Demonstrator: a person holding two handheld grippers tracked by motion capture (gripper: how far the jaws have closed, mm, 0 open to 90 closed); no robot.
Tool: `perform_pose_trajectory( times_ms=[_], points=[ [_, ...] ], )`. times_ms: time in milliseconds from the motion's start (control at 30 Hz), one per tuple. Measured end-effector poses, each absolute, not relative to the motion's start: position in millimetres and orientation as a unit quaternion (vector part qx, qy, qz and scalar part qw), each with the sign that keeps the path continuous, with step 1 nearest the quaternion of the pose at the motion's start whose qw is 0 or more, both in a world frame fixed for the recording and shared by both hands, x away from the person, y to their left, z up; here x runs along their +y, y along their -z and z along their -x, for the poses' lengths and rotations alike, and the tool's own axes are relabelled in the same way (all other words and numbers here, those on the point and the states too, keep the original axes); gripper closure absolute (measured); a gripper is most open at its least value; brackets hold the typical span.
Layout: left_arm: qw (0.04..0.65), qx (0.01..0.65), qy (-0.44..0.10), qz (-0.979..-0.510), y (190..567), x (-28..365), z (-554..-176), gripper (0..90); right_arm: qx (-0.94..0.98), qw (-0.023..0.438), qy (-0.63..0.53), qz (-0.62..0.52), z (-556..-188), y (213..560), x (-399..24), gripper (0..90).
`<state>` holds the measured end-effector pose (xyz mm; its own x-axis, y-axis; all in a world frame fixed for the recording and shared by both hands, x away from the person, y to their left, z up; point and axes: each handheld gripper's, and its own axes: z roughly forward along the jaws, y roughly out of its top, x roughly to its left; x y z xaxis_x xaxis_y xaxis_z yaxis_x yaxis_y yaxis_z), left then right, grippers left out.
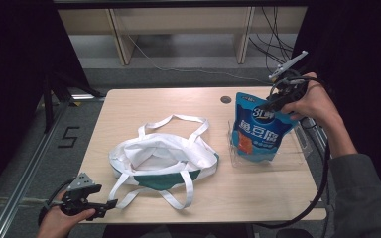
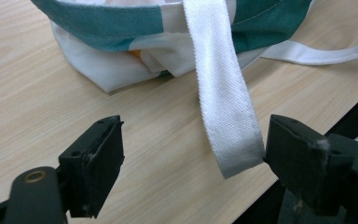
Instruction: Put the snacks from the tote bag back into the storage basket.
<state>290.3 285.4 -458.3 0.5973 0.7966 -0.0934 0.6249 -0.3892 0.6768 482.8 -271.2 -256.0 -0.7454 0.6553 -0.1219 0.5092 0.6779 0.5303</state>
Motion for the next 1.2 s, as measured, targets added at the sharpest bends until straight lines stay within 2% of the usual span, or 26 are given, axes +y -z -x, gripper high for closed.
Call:
perform_pose_trajectory(
  times_ms=[133, 333, 633, 867, 1200],
  points=[
    [0.338, 0.421, -0.122, -0.833, 457, 287, -290, 18.9, 0.879, 0.173, -0.269, -0.353, -472, 248, -282, 48.9],
    [0.335, 0.42, -0.123, -0.835, 457, 287, -291, 18.9, 0.853, 0.19, -0.305, -0.378, -451, 246, -292, 41.5],
    [0.339, 0.427, -0.125, -0.829, 458, 285, -291, 18.9, 0.834, 0.209, -0.311, -0.405, -419, 253, -319, 40.0],
    [0.341, 0.424, -0.116, -0.831, 459, 285, -291, 18.9, 0.812, 0.212, -0.333, -0.429, -401, 271, -344, 39.2],
    [0.339, 0.425, -0.118, -0.831, 458, 285, -291, 18.9, 0.804, 0.177, -0.338, -0.456, -381, 313, -347, 39.9]
  ],
)
